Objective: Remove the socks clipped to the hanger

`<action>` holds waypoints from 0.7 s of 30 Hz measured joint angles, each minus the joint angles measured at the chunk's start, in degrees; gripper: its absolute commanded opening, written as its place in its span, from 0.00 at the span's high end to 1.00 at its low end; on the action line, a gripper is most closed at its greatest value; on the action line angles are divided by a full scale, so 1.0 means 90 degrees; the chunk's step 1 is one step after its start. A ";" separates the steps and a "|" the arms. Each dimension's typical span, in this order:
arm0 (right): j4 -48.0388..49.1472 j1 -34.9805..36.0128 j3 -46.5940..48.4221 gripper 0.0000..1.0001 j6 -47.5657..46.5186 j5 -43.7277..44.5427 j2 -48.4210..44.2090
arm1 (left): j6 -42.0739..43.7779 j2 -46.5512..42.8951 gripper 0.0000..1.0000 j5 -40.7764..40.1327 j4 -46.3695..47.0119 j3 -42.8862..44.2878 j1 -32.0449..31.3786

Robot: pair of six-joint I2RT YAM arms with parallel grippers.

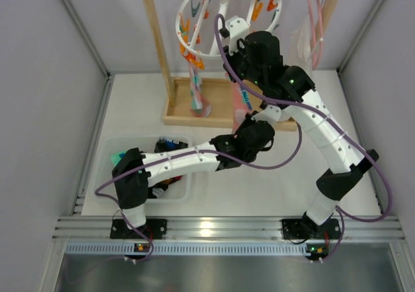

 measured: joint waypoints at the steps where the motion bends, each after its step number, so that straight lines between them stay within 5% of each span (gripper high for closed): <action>1: 0.0034 -0.0005 -0.0051 0.82 0.0036 -0.0002 -0.0039 | -0.0151 -0.0182 1.00 0.0102 -0.0029 -0.0216 0.0053; 5: 0.0141 -0.0063 -0.0199 0.77 0.0255 -0.0017 -0.0165 | -0.0777 -0.1141 1.00 0.0527 -0.0262 -0.1129 0.0267; 6: 0.0153 -0.0087 -0.0211 0.62 0.0311 -0.0027 -0.0192 | -0.0954 -0.1443 1.00 0.0602 -0.0359 -0.1319 0.0306; 9: 0.0138 -0.0129 -0.0248 0.46 0.0512 -0.0066 -0.0277 | -0.1445 -0.2324 1.00 0.0702 -0.0549 -0.1685 0.0328; 14: 0.0187 -0.0192 -0.0342 0.47 0.0678 -0.0138 -0.0437 | -0.2091 -0.3655 1.00 0.0580 -0.0925 -0.1800 0.0318; 18: 0.0238 -0.0369 -0.0374 0.58 0.0950 -0.0340 -0.0466 | -0.2480 -0.4357 1.00 0.0410 -0.1200 -0.2106 0.0318; 21: 0.0270 -0.0466 -0.0423 0.55 0.1161 -0.0525 -0.0466 | -0.2793 -0.4600 1.00 0.0427 -0.1443 -0.2518 0.0318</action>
